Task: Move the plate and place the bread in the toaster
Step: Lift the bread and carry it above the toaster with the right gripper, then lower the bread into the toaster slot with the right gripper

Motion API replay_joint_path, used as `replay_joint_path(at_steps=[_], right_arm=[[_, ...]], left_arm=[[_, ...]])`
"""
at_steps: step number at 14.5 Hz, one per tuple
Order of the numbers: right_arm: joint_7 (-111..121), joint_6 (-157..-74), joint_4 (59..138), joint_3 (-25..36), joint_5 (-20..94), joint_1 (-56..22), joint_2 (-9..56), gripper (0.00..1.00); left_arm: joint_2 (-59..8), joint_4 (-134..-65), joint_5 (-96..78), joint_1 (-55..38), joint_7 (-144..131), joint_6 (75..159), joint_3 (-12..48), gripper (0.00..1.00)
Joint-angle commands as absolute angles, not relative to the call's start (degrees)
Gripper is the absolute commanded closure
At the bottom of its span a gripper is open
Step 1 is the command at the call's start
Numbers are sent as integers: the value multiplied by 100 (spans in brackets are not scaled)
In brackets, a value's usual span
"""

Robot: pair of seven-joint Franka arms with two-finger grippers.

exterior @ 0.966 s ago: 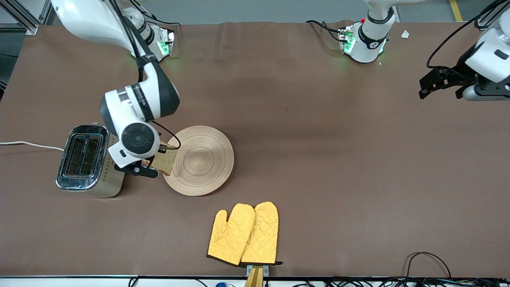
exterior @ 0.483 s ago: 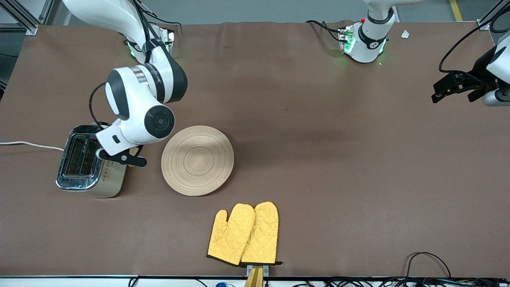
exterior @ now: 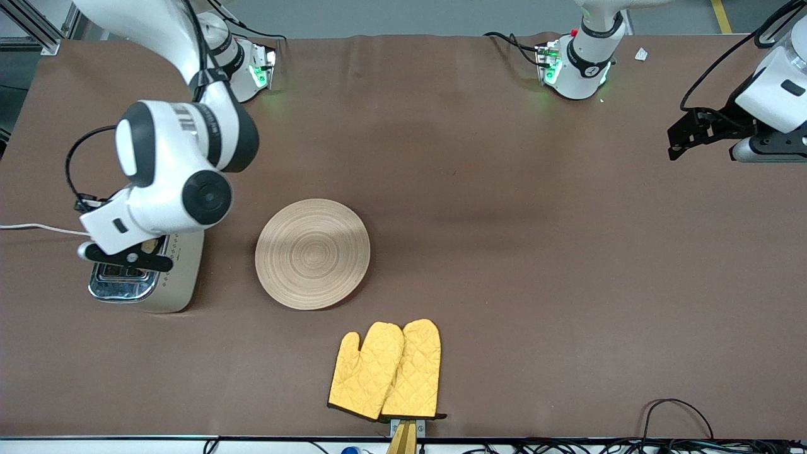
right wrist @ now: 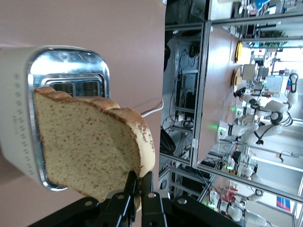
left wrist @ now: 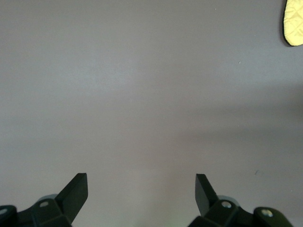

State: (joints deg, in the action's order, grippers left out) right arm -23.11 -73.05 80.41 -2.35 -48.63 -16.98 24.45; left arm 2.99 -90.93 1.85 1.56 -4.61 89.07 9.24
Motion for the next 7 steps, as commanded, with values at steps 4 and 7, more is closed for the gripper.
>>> replay_joint_path(at_steps=[4, 7], right_arm=[[-2250, -7260, 8182, -299, -4975, -1318, 2645, 100], [-2294, -7304, 8384, -299, -5001, -1318, 2689, 100]], left_arm=[[290, -9000, 246, 176, -413, 8824, 914, 0], [290, -9000, 246, 167, -413, 8824, 914, 0]])
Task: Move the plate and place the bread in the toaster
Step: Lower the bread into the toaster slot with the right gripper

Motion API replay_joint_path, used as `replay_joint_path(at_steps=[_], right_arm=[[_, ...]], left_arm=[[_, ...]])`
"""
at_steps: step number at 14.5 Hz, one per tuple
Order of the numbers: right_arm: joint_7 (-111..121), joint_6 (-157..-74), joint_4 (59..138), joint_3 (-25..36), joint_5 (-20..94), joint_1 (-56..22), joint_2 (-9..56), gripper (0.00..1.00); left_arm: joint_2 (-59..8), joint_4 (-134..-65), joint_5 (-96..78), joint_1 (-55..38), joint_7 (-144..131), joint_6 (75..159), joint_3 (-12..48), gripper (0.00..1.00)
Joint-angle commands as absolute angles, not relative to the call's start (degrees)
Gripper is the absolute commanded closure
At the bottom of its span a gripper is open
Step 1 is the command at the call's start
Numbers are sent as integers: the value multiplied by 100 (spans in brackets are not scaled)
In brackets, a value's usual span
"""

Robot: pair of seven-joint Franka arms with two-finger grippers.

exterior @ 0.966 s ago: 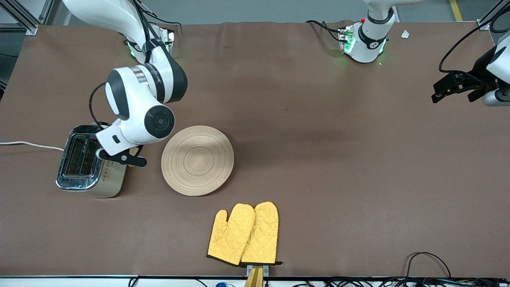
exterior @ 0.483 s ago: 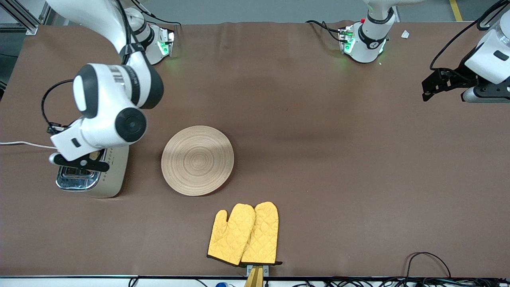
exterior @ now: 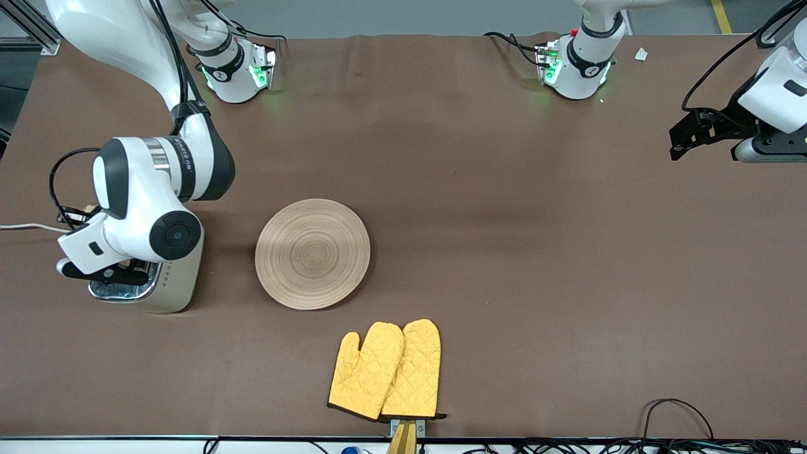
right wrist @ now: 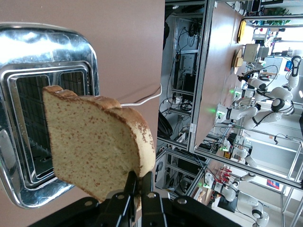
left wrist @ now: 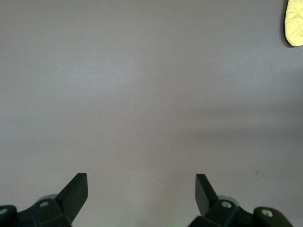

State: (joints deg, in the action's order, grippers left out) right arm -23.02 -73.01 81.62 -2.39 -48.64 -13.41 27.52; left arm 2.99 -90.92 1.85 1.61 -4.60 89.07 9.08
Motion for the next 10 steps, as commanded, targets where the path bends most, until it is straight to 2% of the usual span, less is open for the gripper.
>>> replay_joint_path(at_steps=[1, 10], right_arm=[[-2294, -7304, 8385, -299, -5001, -1318, 2750, 100], [-2338, -7663, 8543, -299, -5018, -1292, 3032, 100]], left_arm=[[290, -9000, 246, 167, -413, 8824, 914, 0], [290, -9000, 246, 176, -404, 8824, 914, 0]])
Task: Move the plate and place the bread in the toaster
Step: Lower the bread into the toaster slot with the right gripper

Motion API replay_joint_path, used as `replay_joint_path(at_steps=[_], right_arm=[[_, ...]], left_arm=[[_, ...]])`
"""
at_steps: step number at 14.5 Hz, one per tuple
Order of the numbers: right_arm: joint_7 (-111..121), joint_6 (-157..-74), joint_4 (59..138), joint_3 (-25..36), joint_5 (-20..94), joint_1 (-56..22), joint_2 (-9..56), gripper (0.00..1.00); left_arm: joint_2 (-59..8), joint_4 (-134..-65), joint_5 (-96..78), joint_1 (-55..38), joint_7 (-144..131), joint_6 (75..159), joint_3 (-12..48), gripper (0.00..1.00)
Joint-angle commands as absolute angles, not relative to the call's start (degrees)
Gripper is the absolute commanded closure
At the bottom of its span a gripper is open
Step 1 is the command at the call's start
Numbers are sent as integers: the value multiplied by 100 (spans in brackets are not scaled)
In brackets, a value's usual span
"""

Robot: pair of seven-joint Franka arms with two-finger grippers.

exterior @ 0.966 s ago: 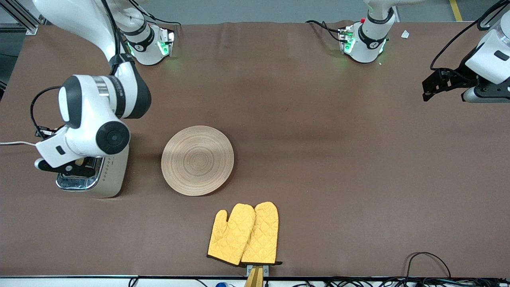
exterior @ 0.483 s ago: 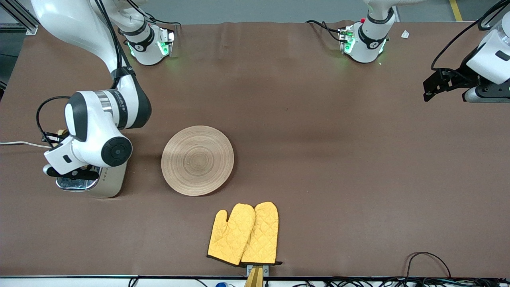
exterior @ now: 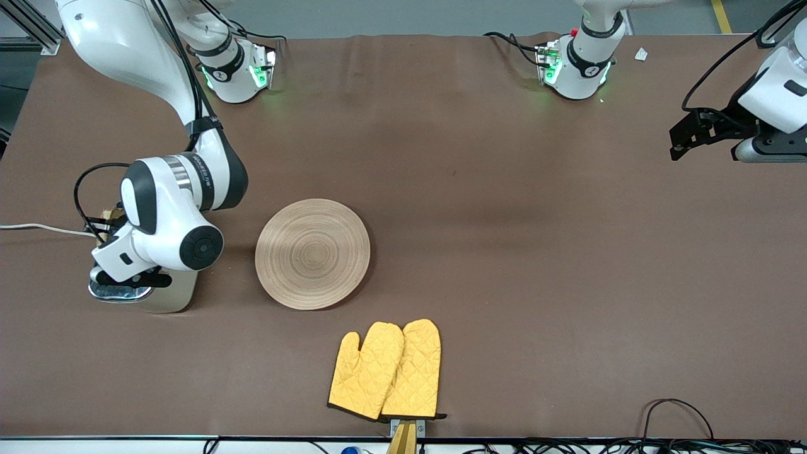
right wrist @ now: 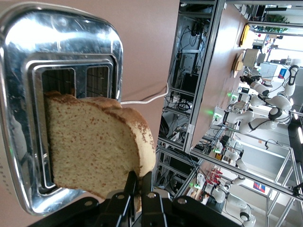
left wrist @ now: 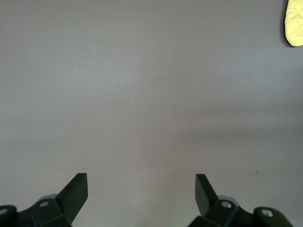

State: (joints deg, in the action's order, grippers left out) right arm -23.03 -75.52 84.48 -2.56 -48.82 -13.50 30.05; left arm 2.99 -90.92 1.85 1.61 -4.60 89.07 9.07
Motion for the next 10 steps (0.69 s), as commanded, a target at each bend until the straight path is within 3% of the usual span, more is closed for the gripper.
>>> replay_joint_path(at_steps=[1, 10], right_arm=[[-2338, -7777, 8534, -299, -5036, -1275, 3050, 100], [-2311, -7875, 8262, -299, -5396, -1292, 3173, 100]], left_arm=[[290, -9000, 237, 176, -404, 8824, 914, 0], [290, -9000, 246, 176, -404, 8824, 896, 0]])
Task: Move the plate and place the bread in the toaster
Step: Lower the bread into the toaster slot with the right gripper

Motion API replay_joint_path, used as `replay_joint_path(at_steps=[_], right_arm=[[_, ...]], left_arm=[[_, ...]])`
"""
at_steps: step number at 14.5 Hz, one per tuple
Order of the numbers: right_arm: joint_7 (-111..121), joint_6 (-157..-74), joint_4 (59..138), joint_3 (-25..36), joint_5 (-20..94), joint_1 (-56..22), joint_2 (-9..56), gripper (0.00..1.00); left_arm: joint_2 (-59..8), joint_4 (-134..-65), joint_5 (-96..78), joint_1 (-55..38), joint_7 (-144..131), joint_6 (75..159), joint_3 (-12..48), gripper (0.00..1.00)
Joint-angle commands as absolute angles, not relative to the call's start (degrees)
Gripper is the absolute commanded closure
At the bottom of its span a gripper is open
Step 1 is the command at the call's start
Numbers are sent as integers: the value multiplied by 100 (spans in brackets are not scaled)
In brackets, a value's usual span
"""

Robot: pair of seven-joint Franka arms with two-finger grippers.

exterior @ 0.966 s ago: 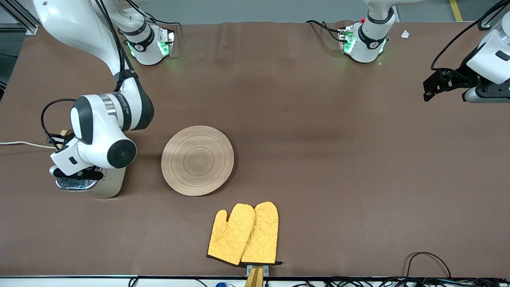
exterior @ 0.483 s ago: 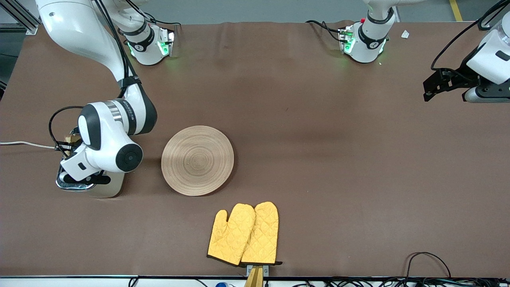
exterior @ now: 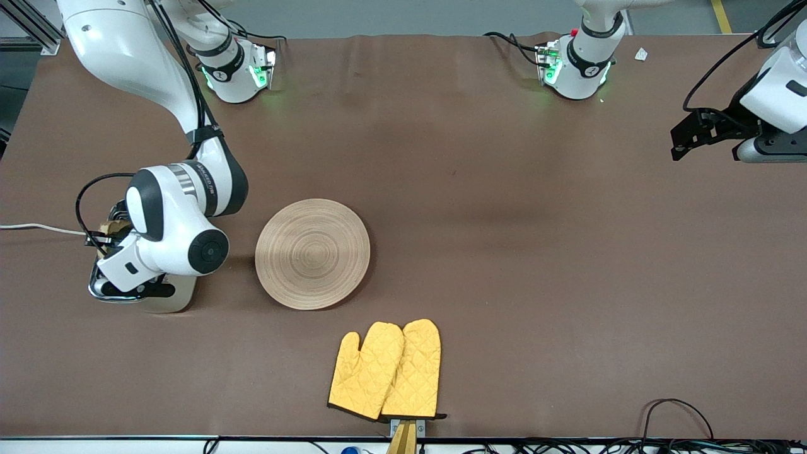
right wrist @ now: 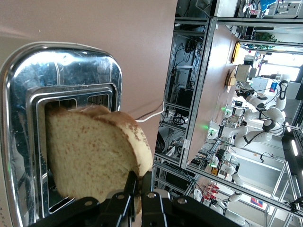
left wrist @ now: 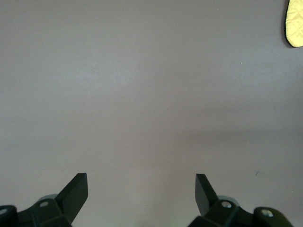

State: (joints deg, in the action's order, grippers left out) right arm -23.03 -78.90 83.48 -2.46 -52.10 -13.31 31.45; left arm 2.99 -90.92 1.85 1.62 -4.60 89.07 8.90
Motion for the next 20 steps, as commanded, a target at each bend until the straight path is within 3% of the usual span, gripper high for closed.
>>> replay_joint_path(at_steps=[1, 4, 5, 6, 8, 9, 14, 18, 20], right_arm=[[-2329, -7875, 8262, -299, -5423, -1292, 3173, 100], [-2355, -7892, 8262, -299, -5379, -1283, 3173, 96], [-2355, -7893, 8262, -299, -5344, -1275, 3173, 77], [-2355, -7901, 8262, -308, -5283, -1231, 3173, 48], [-2355, -7901, 8262, -316, -5090, -1099, 3173, 6], [-2355, -7893, 8262, -316, -4984, -1099, 3173, 0], [-2364, -7875, 8016, -343, -4650, -1099, 3085, 0], [-2312, -7622, 6963, -299, -2957, -932, 2796, 0], [-2277, -7550, 6812, -308, -2228, -678, 2402, 0]], left_arm=[[290, -9000, 246, 176, -404, 8824, 888, 0], [290, -9000, 246, 176, -404, 8816, 888, 0], [290, -9000, 246, 176, -404, 8824, 888, 0], [290, -9000, 246, 176, -404, 8824, 888, 0], [281, -9000, 246, 176, -404, 8824, 888, 0], [281, -9000, 255, 176, -387, 8824, 888, 0], [264, -8982, 255, 176, -369, 8824, 888, 0], [237, -8833, 272, 176, -361, 8807, 879, 0], [237, -8833, 264, 158, -352, 8807, 888, 0]])
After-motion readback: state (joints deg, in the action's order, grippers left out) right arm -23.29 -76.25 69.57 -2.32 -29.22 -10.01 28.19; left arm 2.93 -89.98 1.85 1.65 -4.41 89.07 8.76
